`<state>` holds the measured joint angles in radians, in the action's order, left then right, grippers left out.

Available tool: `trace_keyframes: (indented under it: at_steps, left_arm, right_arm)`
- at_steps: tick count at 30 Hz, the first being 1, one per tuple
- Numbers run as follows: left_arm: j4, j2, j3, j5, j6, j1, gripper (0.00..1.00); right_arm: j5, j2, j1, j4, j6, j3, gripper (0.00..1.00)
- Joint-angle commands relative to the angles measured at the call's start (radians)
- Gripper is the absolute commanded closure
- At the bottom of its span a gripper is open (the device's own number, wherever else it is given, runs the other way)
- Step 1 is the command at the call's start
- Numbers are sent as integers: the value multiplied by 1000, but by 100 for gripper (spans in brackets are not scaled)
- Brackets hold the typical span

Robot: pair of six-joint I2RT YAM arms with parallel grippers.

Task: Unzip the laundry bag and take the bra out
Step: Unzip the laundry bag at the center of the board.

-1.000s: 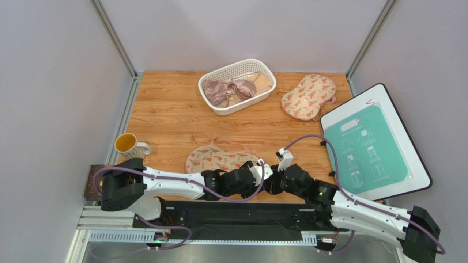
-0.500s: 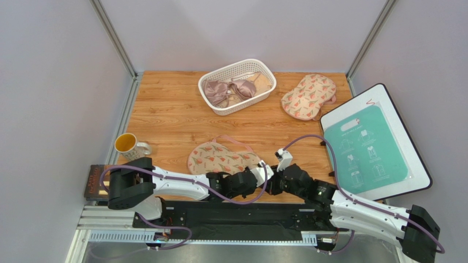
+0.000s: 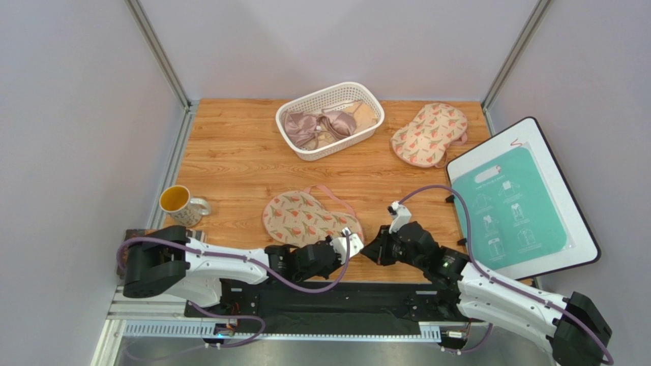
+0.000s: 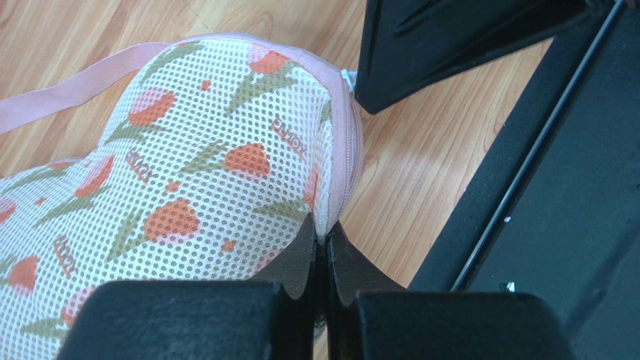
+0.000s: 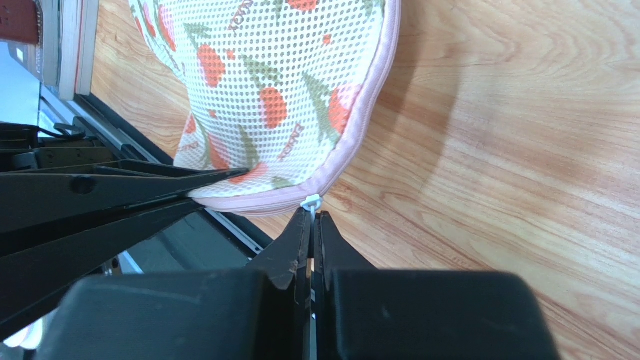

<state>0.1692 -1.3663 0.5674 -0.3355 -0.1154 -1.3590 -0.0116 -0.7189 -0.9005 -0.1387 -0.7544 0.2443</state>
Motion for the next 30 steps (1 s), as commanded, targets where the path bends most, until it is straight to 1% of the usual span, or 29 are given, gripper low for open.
trace_keyframes:
  at_steps: [1,7,11,17,20,23,25,27,28,30]
  left_arm:
    - [-46,70,-46,-11,30,-8,100]
    - [-115,156,-72,-36,-3,-15,100]
    - [-166,180,-80,-63,-32,-17,100]
    - [-227,194,-93,-112,-95,-20,100]
    - [-273,199,-87,-146,-142,-20,100]
    - [-280,207,-90,-137,-164,-20,100]
    - [-264,202,-86,-117,-162,-20,77]
    - [-267,199,-55,-85,-158,-20,51]
    - [-272,197,-38,-71,-152,-20,47]
    - [-269,197,20,-30,-129,-20,25]
  right_arm:
    - [-30,-19,72,-7,46,29,100]
    - [-71,-37,156,11,73,21,100]
    - [-96,-59,207,30,90,23,100]
    - [-111,-74,248,31,112,24,100]
    - [-126,-60,273,24,113,16,100]
    - [-149,-25,276,5,115,15,100]
    - [-174,-8,276,2,110,13,100]
    - [-198,-1,276,-5,112,10,100]
    - [-200,6,275,-10,113,7,100]
    - [-209,13,273,-6,113,-13,100]
